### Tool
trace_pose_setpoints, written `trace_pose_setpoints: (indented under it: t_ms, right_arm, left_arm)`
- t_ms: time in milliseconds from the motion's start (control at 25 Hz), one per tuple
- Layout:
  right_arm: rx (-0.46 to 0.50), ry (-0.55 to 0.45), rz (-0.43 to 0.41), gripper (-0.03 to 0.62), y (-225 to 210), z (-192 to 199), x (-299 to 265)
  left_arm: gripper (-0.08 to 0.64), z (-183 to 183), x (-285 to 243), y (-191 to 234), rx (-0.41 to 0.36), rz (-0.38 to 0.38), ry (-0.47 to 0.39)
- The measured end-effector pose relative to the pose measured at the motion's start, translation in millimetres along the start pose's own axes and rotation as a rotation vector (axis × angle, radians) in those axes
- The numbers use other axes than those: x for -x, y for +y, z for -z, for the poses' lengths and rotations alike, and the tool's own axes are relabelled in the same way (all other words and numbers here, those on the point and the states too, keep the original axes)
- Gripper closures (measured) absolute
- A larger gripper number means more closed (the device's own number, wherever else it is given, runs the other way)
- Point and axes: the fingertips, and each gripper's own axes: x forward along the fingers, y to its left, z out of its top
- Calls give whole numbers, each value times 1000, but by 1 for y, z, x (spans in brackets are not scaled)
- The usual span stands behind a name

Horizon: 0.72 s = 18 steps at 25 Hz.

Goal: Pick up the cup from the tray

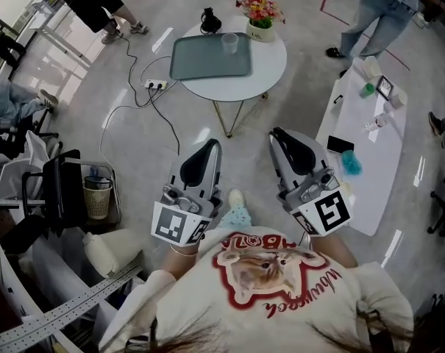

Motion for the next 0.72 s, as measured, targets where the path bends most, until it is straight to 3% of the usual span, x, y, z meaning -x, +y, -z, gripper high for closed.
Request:
trace_pose_setpoints:
  t_ms: [320, 720]
  right_arm:
    - [7, 27, 20, 546, -15, 18, -56]
    - [-4, 49, 44, 546, -37, 27, -80]
  left_arm:
    - [546, 13, -31, 51, 29, 33, 15]
    - [546, 26, -58, 75, 60, 38, 21]
